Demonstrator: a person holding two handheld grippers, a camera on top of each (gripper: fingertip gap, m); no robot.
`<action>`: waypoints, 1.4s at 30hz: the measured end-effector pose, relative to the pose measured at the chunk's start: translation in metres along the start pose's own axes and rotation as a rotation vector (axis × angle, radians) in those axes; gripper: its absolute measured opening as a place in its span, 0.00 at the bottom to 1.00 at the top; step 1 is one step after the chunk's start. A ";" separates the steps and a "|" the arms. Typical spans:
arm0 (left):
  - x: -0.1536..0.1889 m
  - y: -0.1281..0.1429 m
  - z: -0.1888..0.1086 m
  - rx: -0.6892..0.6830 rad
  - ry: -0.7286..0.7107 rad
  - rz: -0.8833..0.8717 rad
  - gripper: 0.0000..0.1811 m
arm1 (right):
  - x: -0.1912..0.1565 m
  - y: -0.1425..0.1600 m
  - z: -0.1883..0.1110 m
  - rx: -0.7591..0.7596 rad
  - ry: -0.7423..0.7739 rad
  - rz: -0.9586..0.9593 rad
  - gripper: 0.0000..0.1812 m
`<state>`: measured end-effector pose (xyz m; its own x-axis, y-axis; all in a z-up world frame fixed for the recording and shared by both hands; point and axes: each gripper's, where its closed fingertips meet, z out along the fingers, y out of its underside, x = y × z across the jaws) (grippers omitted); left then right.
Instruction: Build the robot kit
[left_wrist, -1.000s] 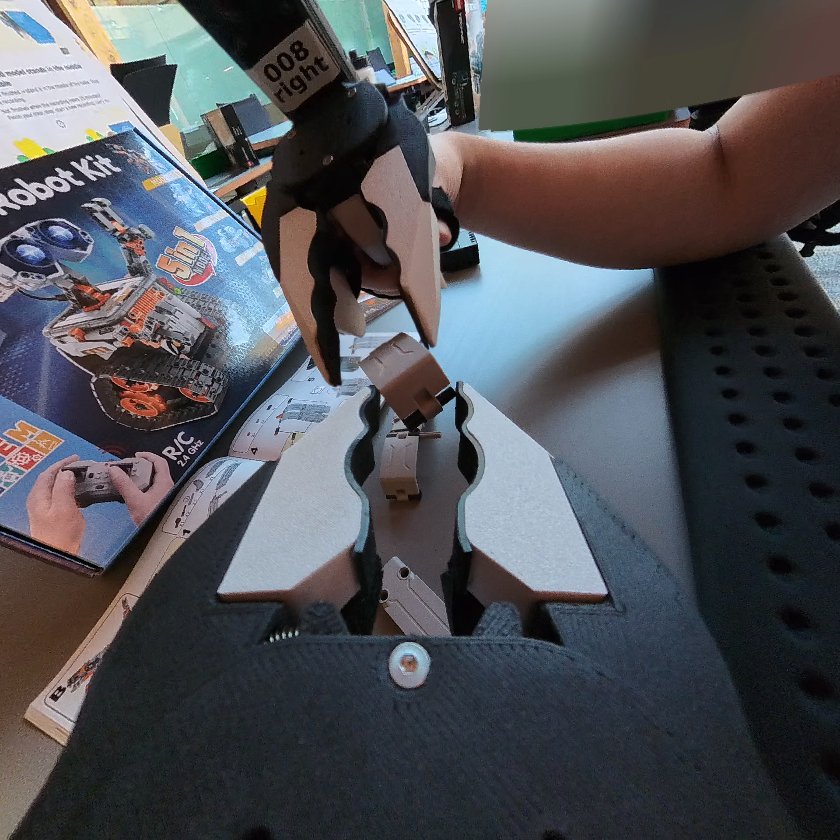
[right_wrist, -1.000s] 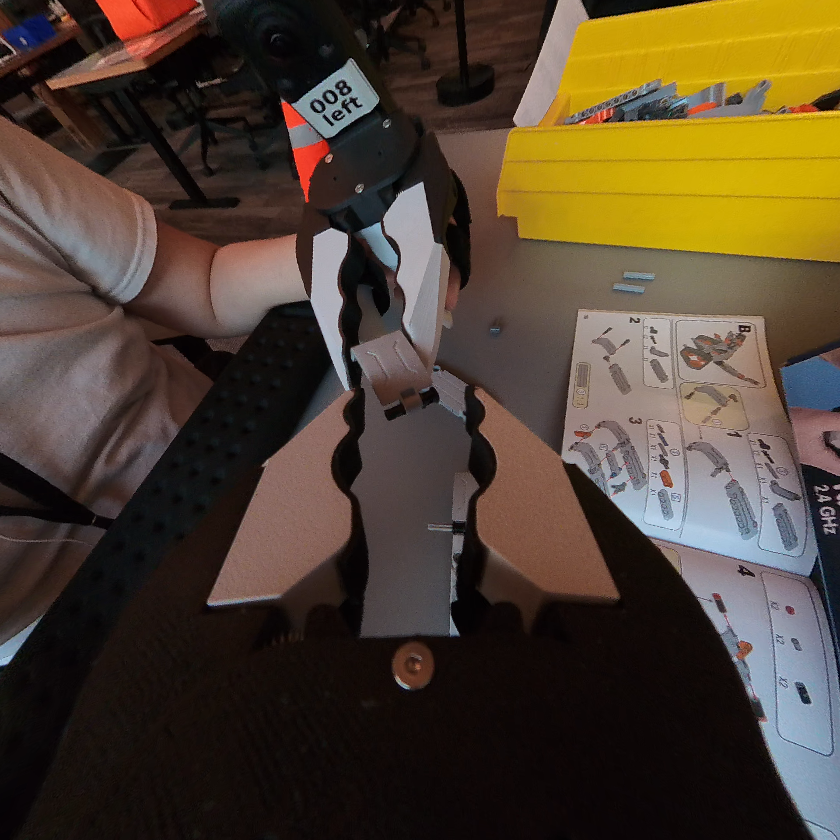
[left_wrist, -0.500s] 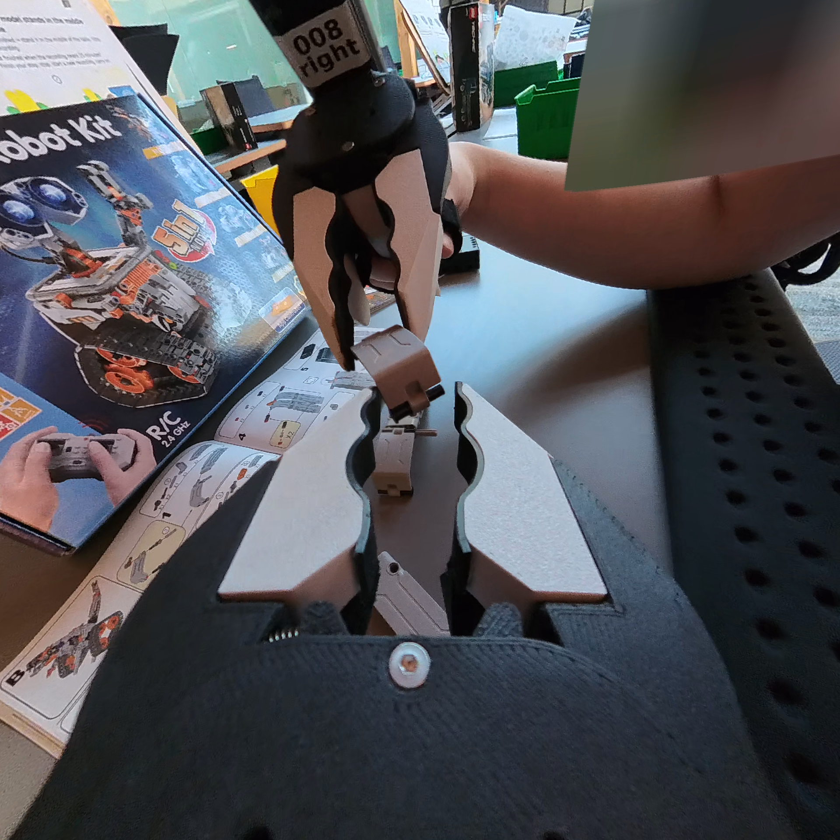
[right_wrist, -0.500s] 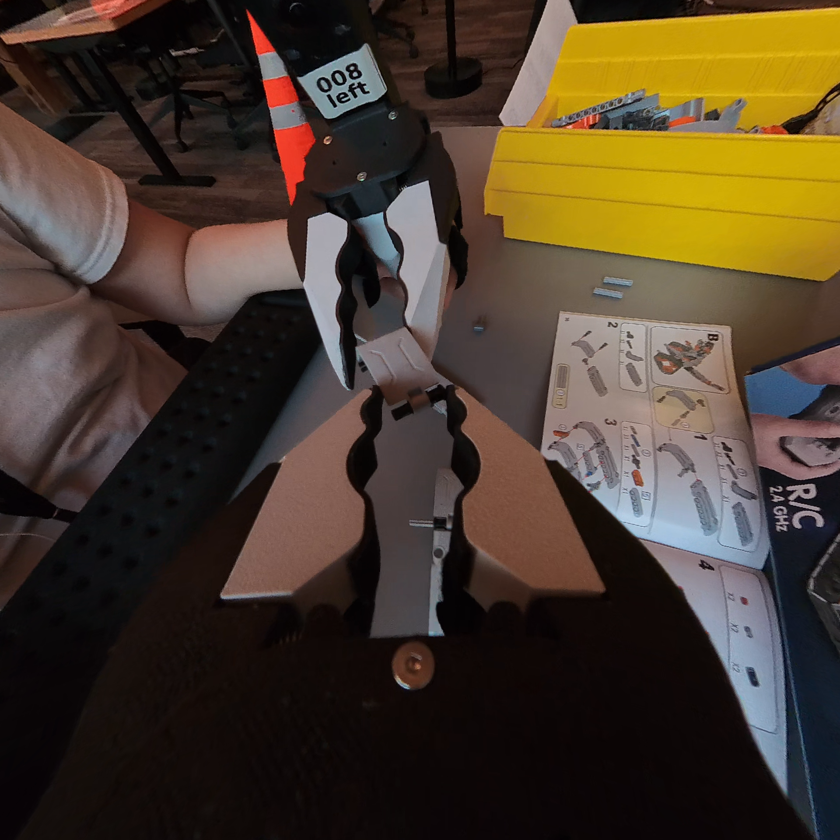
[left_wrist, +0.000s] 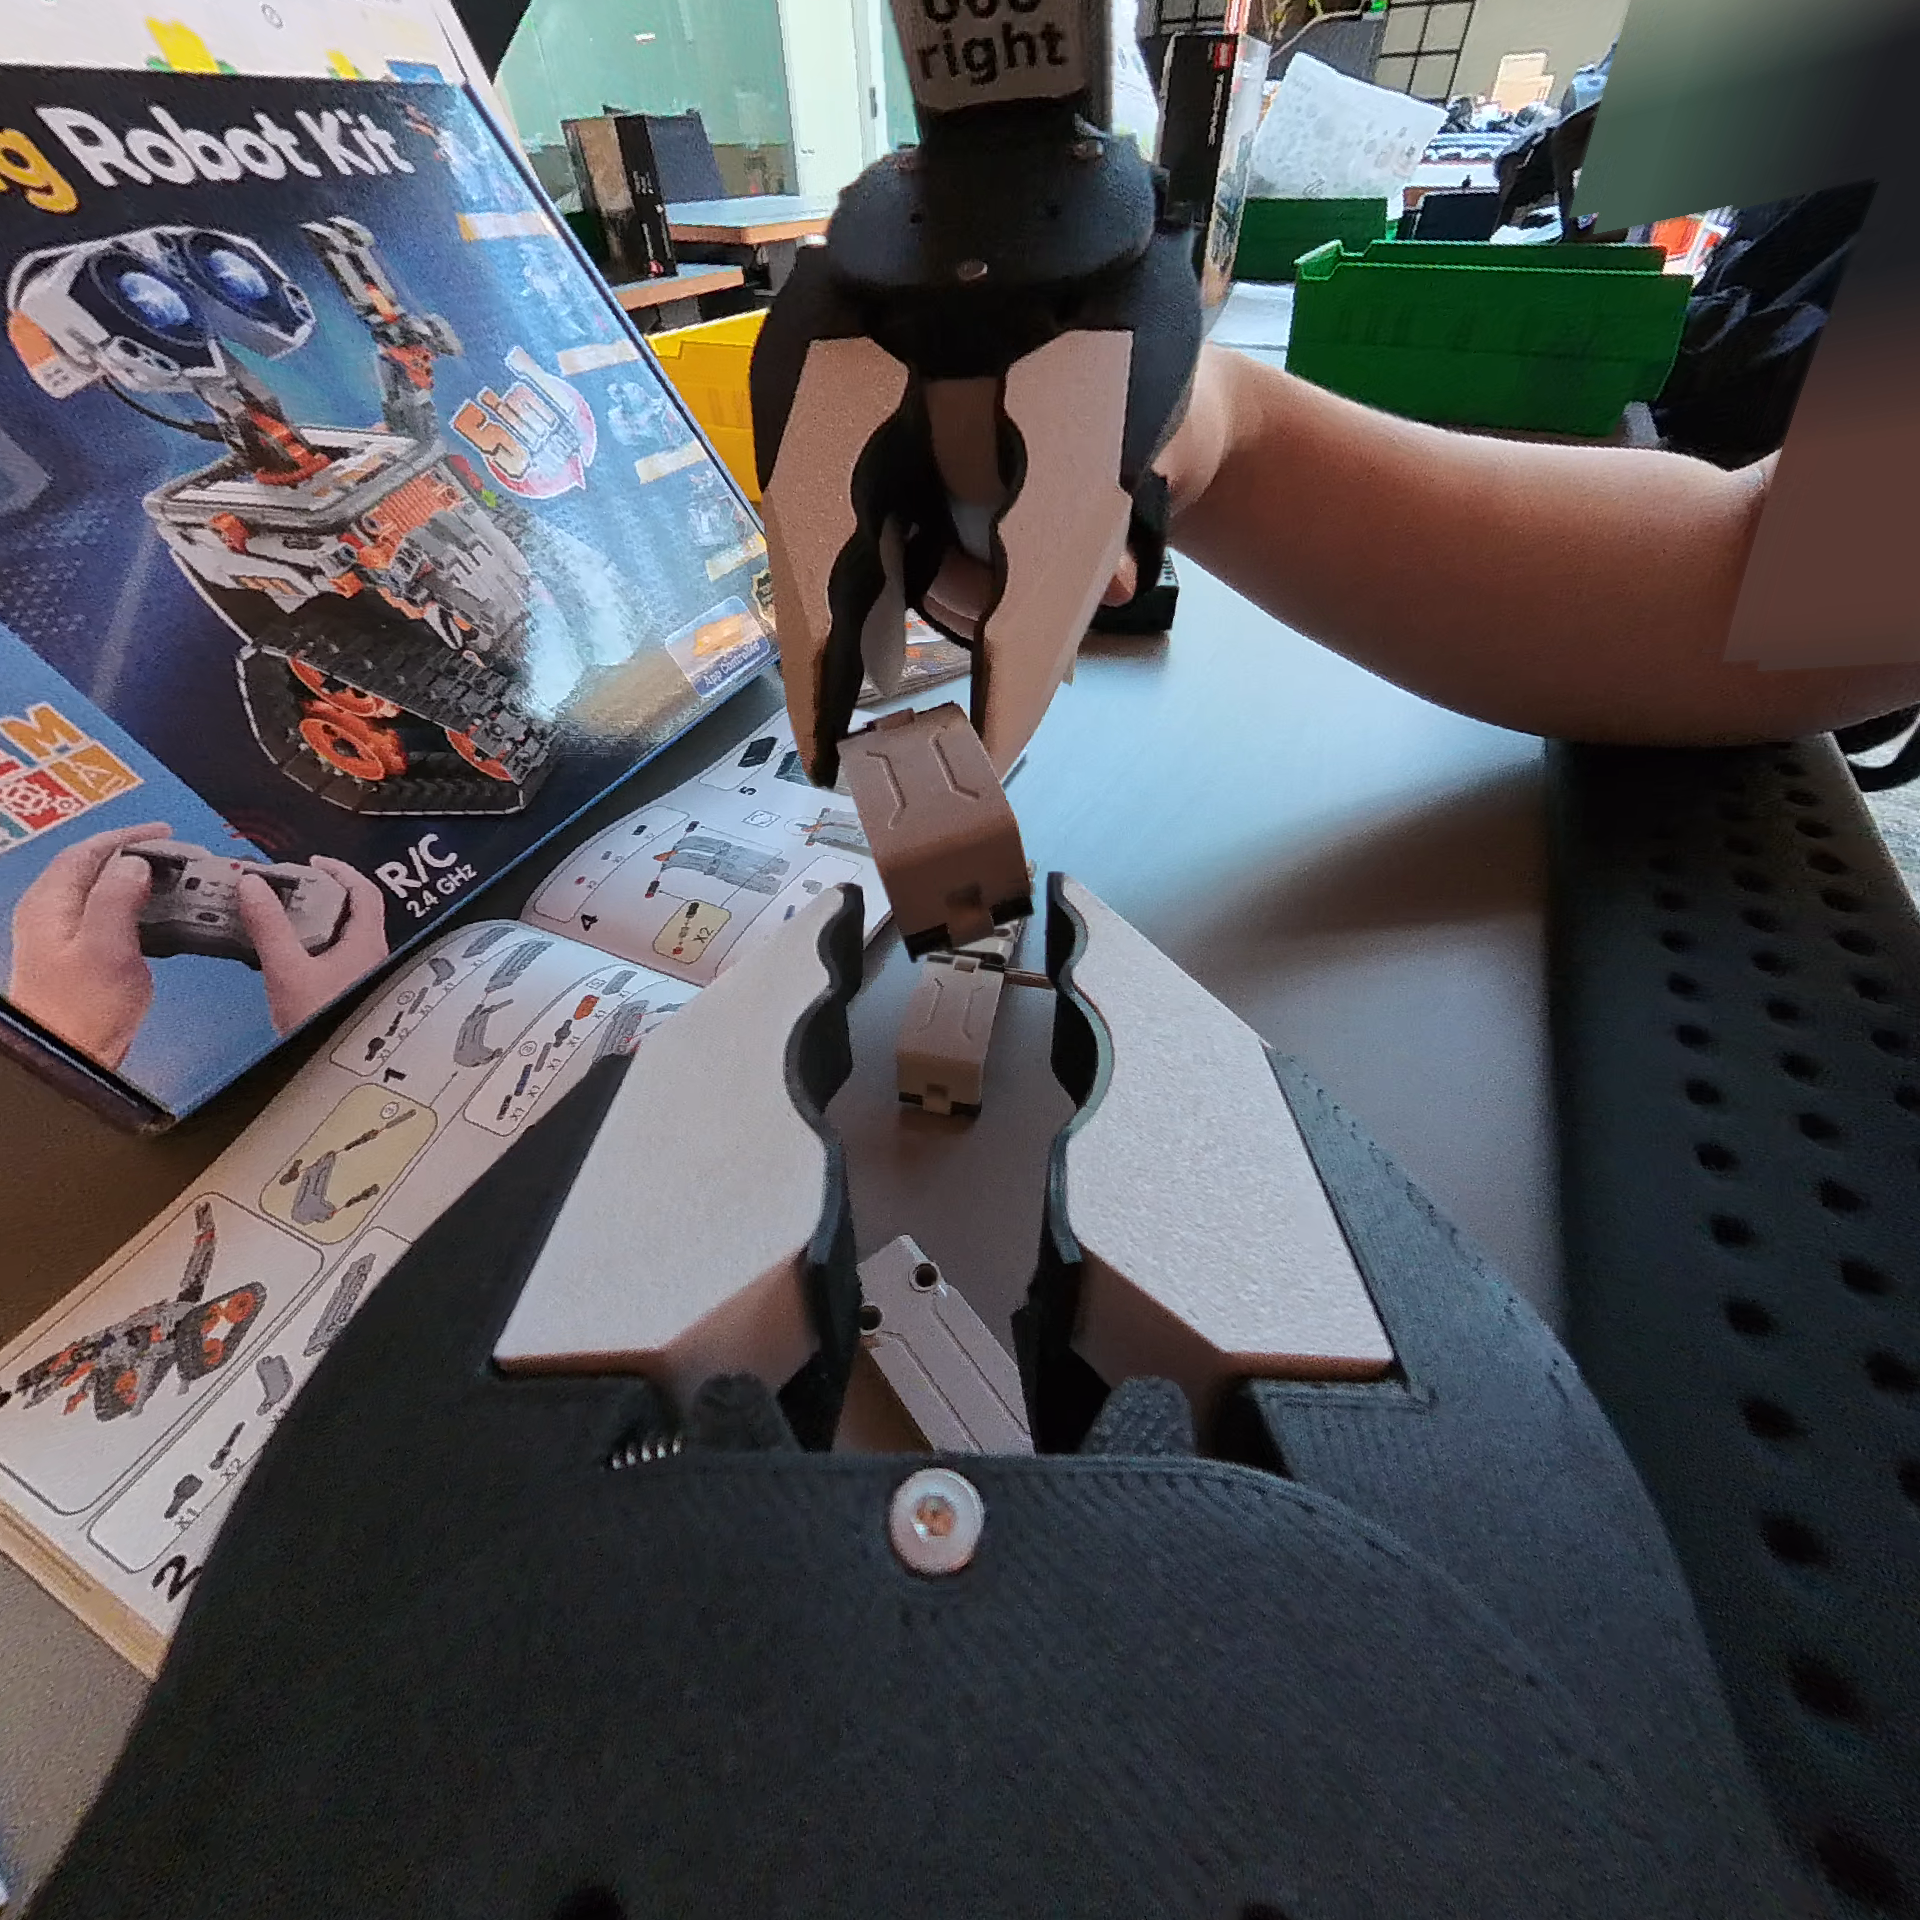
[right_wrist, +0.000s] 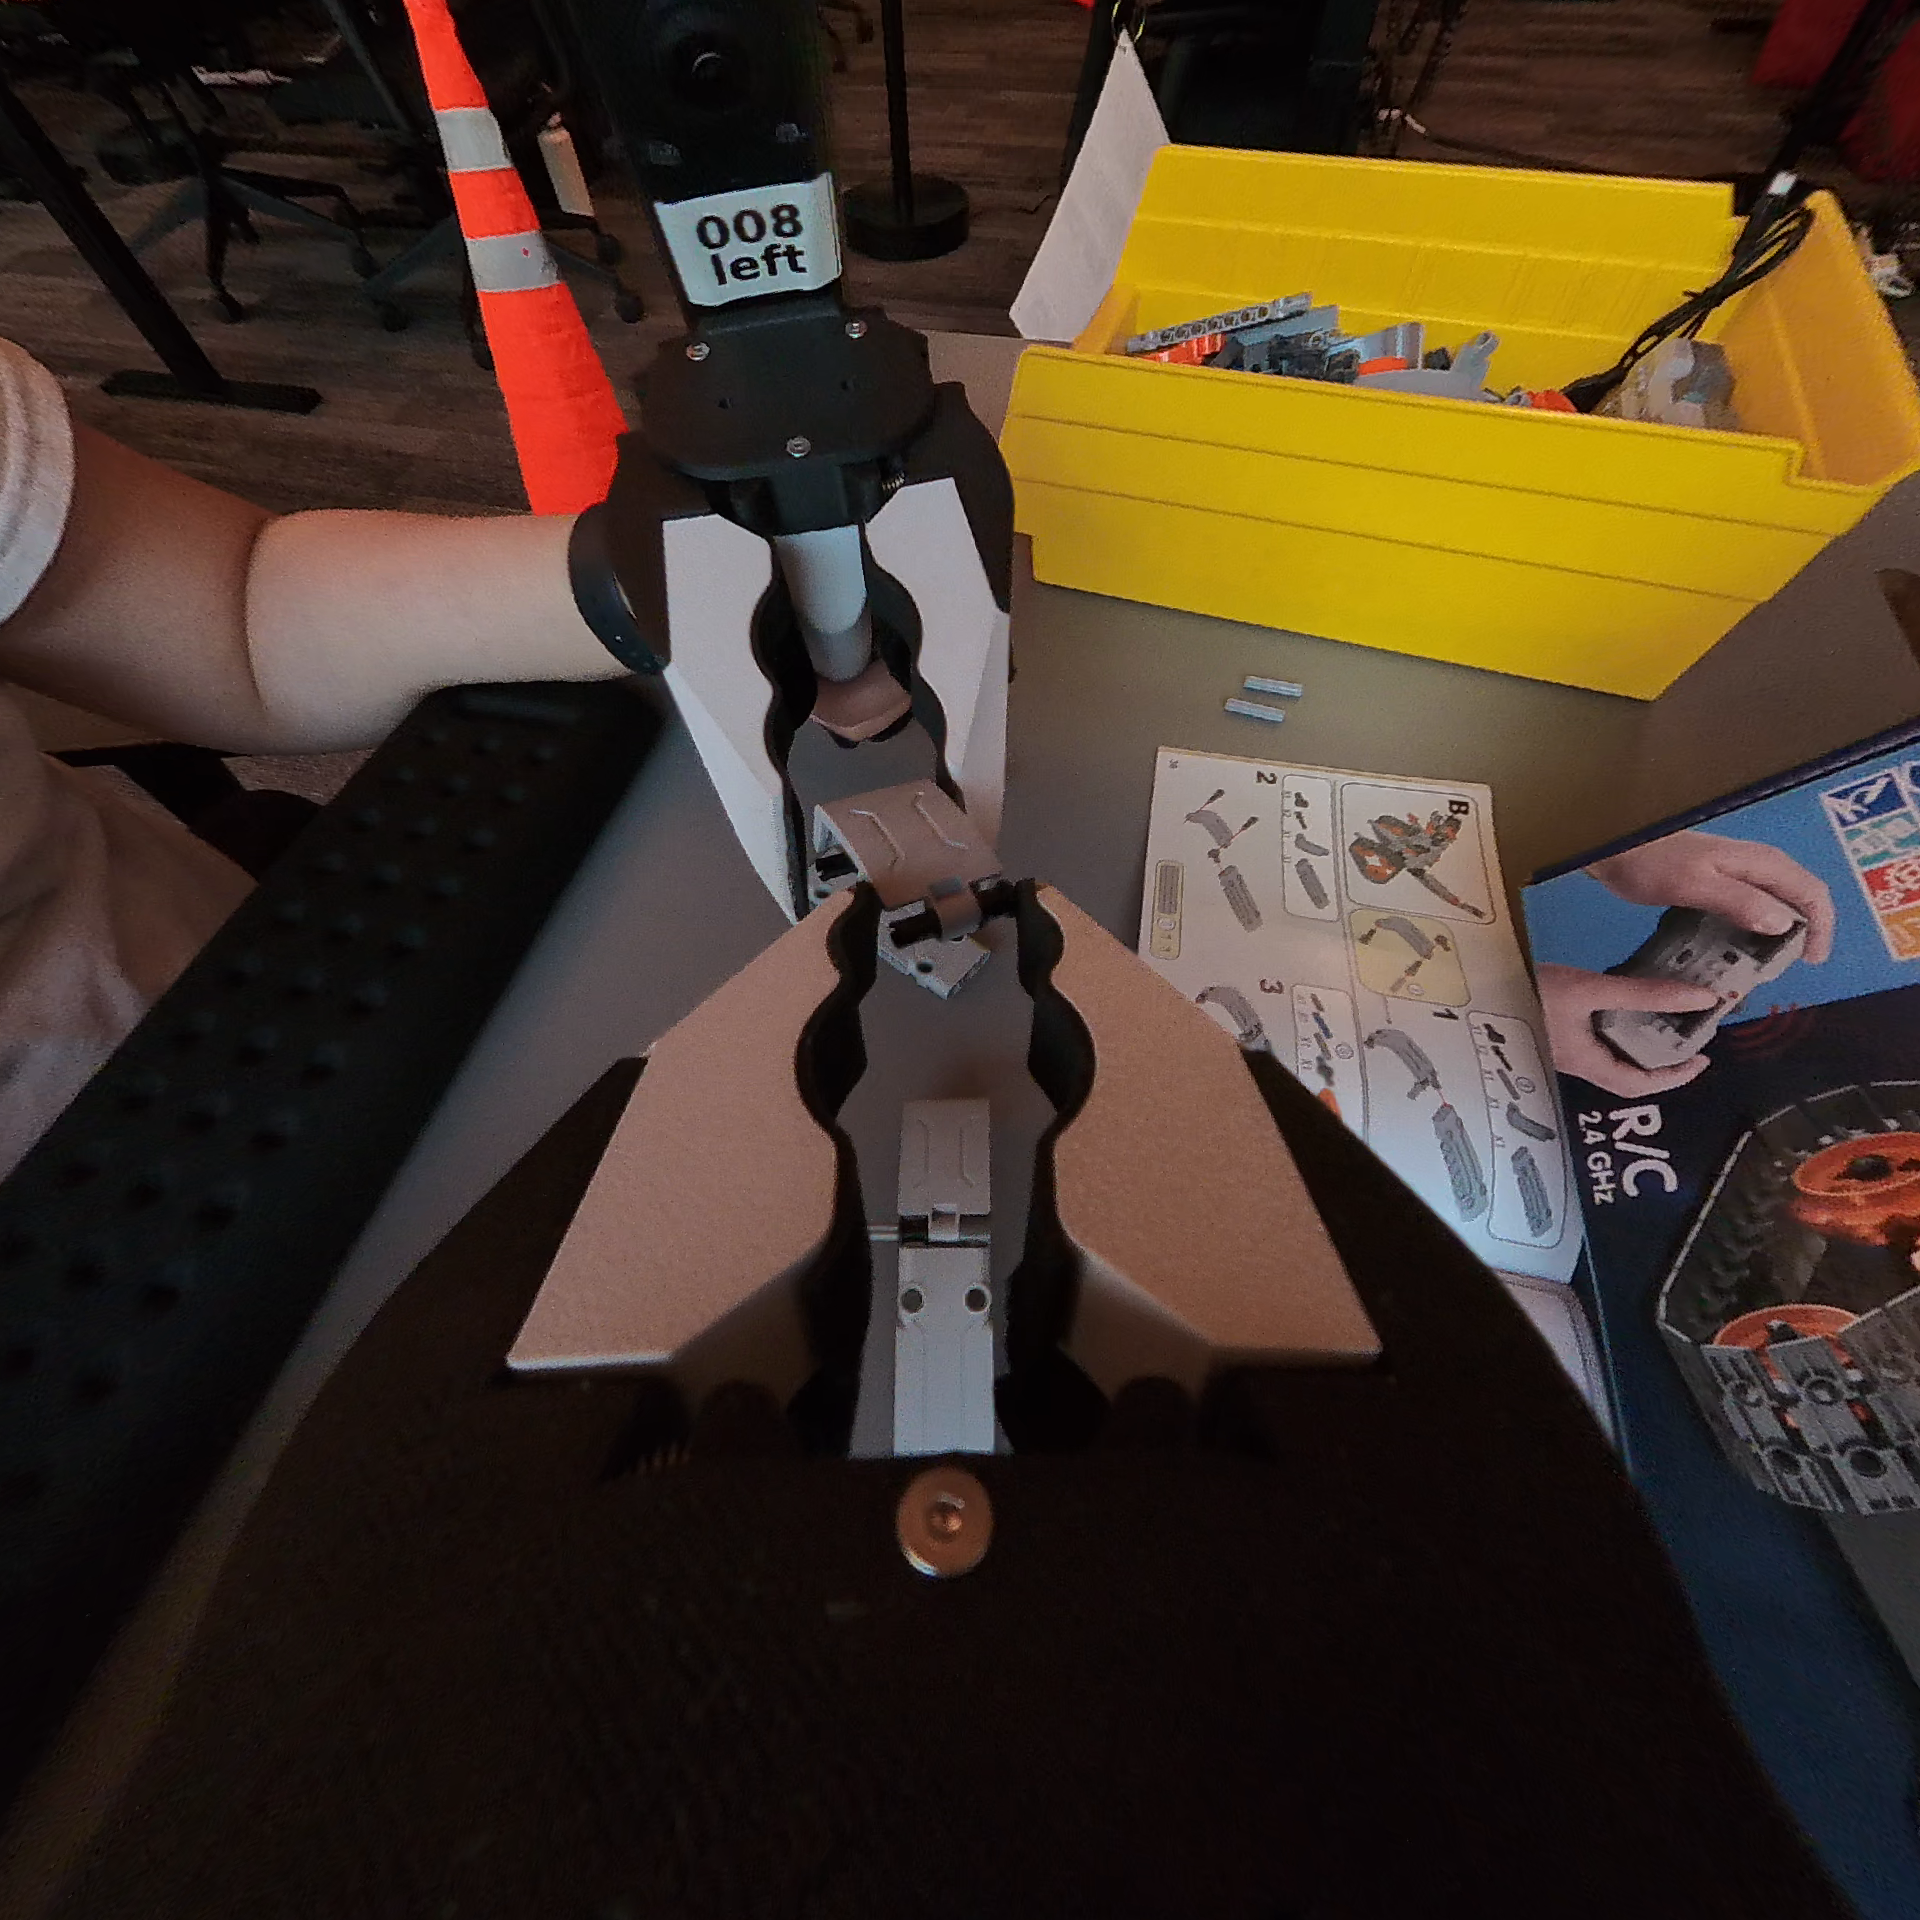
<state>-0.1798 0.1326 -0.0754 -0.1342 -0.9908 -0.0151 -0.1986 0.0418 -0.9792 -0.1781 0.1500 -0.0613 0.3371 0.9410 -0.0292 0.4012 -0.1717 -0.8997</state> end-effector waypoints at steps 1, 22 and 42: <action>-0.001 -0.001 -0.001 0.006 -0.006 -0.006 0.18 | 0.001 -0.001 0.002 0.004 0.012 -0.017 0.14; 0.008 -0.012 -0.009 0.061 0.059 0.032 0.13 | -0.019 -0.010 -0.001 0.085 -0.070 -0.148 0.13; 0.009 -0.009 -0.010 0.023 0.065 0.003 0.13 | -0.022 -0.024 0.001 0.180 -0.147 -0.005 0.13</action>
<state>-0.1887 0.1246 -0.0646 -0.1973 -0.9803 -0.0056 -0.1759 0.0410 -0.9835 -0.1964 0.1338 -0.0399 0.2028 0.9763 -0.0754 0.2395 -0.1241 -0.9629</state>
